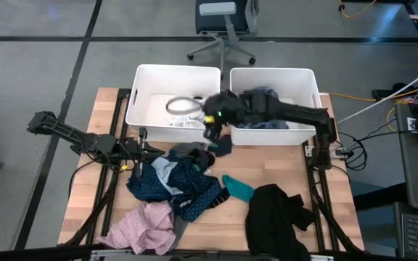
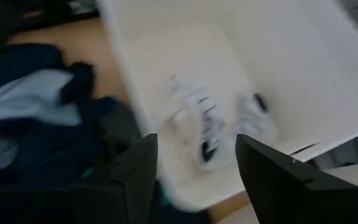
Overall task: Sort clothes
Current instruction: Put the blue shirt into the right white bin
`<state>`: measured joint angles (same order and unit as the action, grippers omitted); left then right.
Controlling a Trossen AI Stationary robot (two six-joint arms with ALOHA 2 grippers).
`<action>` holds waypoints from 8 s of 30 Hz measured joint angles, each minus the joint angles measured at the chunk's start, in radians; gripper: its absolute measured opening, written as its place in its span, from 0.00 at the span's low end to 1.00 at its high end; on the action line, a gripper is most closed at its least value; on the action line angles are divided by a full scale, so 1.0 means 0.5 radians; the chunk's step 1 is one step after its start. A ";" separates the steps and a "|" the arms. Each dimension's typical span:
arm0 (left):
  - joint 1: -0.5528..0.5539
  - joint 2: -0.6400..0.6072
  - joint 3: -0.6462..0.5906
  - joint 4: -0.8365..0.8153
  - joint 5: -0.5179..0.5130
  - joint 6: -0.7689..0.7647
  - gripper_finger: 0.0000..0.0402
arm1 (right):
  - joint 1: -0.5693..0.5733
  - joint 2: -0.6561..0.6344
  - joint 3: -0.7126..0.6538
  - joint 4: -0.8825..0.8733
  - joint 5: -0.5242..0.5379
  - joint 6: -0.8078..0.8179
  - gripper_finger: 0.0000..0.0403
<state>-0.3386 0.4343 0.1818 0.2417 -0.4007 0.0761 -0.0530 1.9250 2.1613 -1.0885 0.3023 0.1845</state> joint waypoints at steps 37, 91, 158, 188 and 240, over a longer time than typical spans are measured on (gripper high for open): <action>0.000 0.000 0.000 0.002 0.000 -0.015 0.00 | 1.061 -0.005 -1.568 0.453 -0.068 0.920 0.54; 0.002 0.001 0.000 0.001 -0.009 0.013 0.00 | 0.913 0.414 -1.531 1.887 -0.120 -0.066 0.04; 0.002 0.001 0.000 0.002 -0.008 0.056 0.00 | 0.713 0.337 -1.531 2.243 -0.451 0.145 0.78; 0.002 0.000 0.000 0.002 -0.008 0.050 0.00 | 0.695 0.549 -1.525 2.080 0.111 0.127 0.06; 0.002 0.000 0.000 0.003 -0.008 0.053 0.00 | 0.768 -1.361 -1.531 2.629 1.903 -1.738 0.03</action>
<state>-0.3378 0.4344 0.1818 0.2432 -0.4049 0.1024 0.3312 1.2447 1.3960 0.2262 1.2540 -0.6846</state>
